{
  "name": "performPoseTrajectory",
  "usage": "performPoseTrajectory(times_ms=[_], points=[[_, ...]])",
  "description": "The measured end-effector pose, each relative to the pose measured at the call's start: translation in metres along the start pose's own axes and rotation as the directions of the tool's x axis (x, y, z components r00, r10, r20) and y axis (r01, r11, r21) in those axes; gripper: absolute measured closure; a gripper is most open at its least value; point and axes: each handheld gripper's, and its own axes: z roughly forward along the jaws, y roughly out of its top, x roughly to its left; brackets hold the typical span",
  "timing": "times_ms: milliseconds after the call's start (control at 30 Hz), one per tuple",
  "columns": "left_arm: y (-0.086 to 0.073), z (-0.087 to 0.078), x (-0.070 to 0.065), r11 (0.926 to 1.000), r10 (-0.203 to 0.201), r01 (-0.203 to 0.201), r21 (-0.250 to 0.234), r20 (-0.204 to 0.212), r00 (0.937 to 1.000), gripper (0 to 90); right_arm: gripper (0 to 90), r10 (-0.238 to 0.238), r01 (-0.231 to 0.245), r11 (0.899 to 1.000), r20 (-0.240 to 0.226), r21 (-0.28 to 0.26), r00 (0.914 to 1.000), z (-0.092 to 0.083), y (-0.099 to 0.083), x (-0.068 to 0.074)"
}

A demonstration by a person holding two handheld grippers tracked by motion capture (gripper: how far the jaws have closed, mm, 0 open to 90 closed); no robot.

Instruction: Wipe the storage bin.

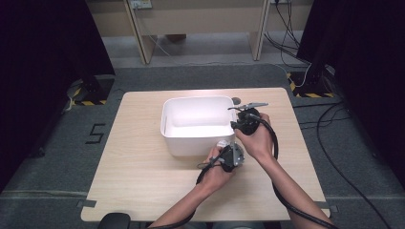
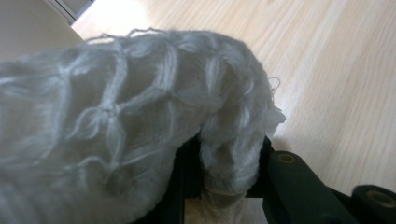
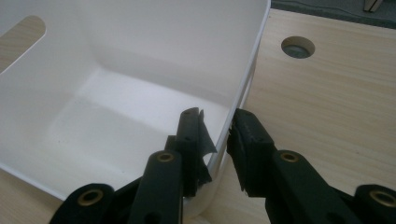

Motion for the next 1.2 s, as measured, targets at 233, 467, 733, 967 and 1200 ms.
performPoseTrajectory(times_ms=[233,467,733,967,1200], points=[[-0.002,0.002,-0.001,1.0,0.002,-0.002,0.008,0.002,1.0,74.2,73.9,0.001,-0.001,1.0,0.0,0.001,1.0,0.0,0.0,0.001],[-0.005,0.005,-0.002,0.9999,-0.003,0.003,0.017,0.006,1.0,74.2,73.9,-0.002,0.002,1.0,0.001,0.001,1.0,0.0,0.0,0.001],[-0.007,0.004,-0.003,0.9998,-0.005,0.004,0.017,0.007,1.0,74.2,73.8,-0.003,0.003,1.0,0.002,0.0,1.0,0.0,0.0,0.001],[-0.006,-0.023,0.003,0.9998,-0.021,0.021,0.003,0.019,0.9996,74.1,70.2,0.0,0.0,1.0,0.001,0.001,1.0,0.001,0.001,0.0],[-0.019,-0.08,0.026,0.9972,-0.065,0.064,-0.039,-0.016,0.9977,74.1,63.9,0.011,-0.011,1.0,0.016,0.007,0.9998,0.002,0.001,0.003]])
